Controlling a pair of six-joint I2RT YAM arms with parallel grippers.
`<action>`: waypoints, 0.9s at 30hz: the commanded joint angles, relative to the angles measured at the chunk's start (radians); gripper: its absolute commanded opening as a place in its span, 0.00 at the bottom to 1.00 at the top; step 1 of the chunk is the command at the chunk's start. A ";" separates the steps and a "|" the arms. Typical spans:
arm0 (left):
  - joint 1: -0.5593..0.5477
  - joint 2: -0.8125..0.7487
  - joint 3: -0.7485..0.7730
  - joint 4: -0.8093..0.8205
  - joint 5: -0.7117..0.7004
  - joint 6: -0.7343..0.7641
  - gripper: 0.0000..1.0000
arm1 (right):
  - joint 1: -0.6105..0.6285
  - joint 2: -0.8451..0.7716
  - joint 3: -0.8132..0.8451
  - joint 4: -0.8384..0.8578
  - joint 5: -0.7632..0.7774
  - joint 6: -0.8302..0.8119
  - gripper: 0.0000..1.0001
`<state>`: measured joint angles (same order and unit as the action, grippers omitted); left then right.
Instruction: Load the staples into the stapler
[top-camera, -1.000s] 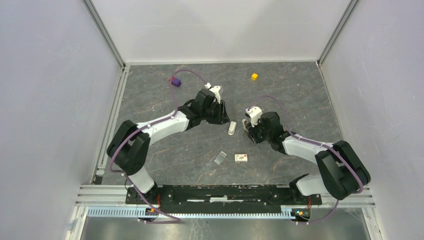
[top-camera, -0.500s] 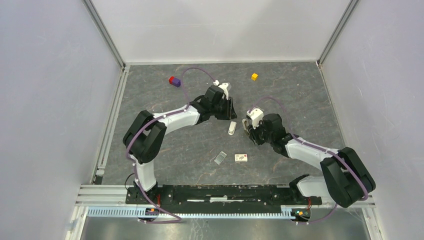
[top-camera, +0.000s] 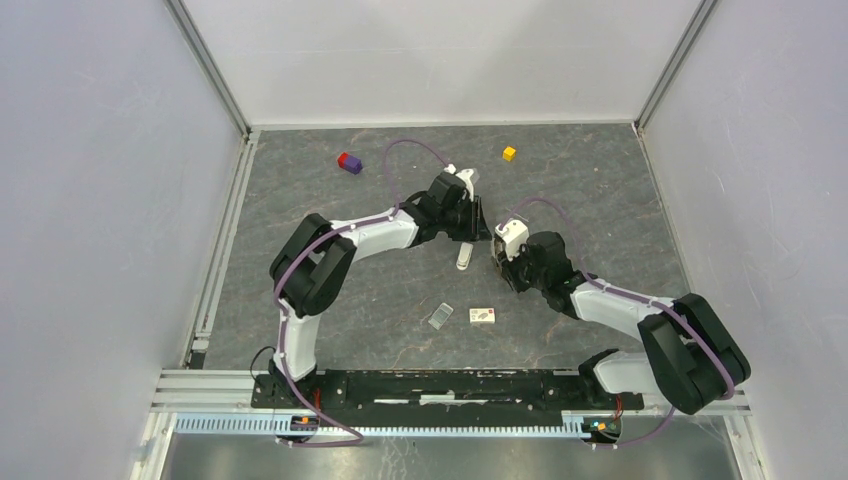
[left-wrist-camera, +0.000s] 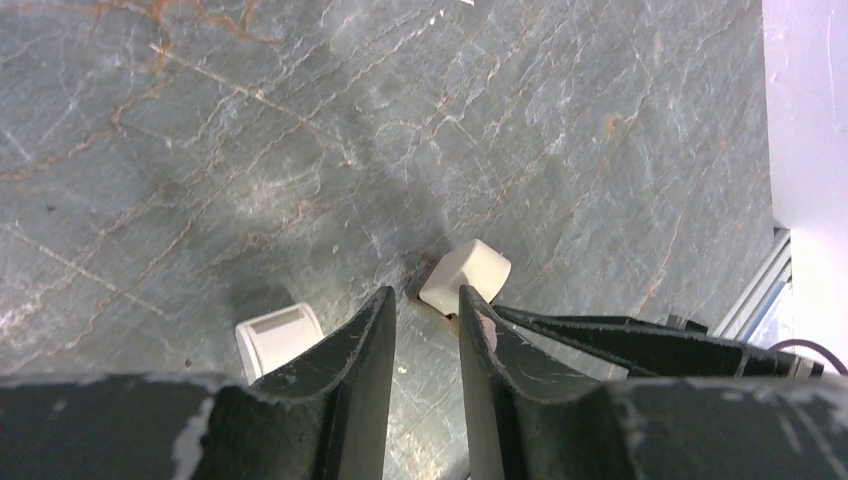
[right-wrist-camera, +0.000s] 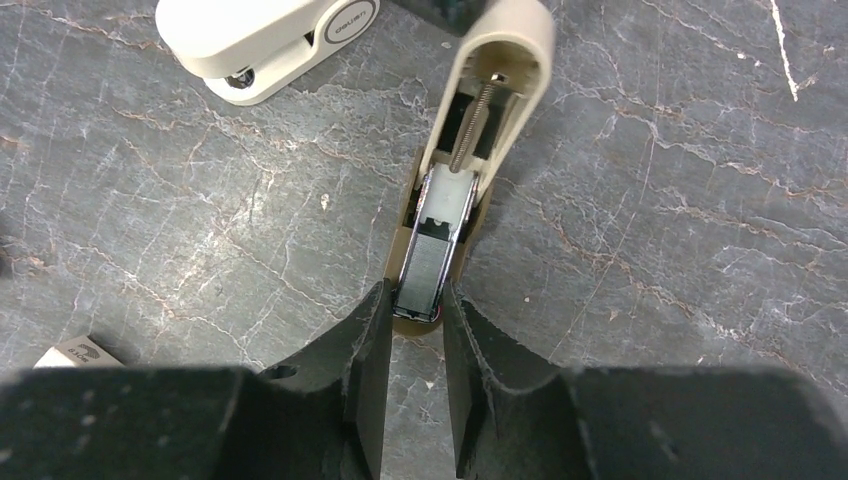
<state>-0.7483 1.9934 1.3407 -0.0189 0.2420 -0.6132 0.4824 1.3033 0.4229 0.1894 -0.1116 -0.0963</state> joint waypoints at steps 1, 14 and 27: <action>-0.003 0.050 0.099 -0.024 0.014 -0.028 0.36 | 0.002 -0.002 -0.010 0.021 0.003 -0.016 0.29; 0.021 0.073 0.141 -0.079 -0.021 -0.042 0.46 | 0.001 -0.004 -0.007 0.005 0.019 -0.025 0.26; 0.020 0.139 0.187 -0.093 0.060 -0.077 0.33 | 0.002 0.013 -0.002 0.004 0.020 -0.033 0.25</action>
<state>-0.7280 2.1258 1.4895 -0.1261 0.2424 -0.6441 0.4824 1.3064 0.4225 0.1944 -0.1043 -0.1116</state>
